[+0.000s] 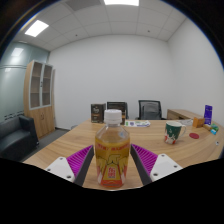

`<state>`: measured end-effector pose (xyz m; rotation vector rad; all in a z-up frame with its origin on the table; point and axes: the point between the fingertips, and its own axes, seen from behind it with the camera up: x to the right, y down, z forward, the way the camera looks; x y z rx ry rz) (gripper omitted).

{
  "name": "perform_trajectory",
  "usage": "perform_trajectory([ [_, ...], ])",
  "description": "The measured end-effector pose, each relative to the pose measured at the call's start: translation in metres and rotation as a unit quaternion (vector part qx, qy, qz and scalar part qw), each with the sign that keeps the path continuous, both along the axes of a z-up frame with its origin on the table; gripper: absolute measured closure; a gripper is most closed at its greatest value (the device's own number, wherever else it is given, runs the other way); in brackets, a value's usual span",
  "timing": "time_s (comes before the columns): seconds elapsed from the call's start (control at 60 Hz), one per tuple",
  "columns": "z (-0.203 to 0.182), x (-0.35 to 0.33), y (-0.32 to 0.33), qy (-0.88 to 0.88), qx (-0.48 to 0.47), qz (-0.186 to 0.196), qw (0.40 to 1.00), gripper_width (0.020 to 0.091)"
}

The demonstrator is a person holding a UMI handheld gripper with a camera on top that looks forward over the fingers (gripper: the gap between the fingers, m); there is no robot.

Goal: Pour water

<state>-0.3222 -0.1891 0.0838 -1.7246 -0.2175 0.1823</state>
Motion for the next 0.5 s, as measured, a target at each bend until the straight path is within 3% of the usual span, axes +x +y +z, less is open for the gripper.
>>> perform_trajectory([
  [0.05,-0.001,-0.006,0.01,-0.002,0.0,0.002,1.0,0.0338],
  [0.083,-0.004,-0.004,0.016,-0.013,-0.003,-0.004,1.0,0.0539],
  [0.217,0.001,0.0,0.026,-0.047,0.016,-0.019,0.999,0.0646],
  [0.367,0.0,-0.005,0.033,-0.018,-0.002,0.012,1.0,0.0679],
  [0.5,0.028,0.015,0.067,0.076,-0.014,0.019,0.997,0.0681],
])
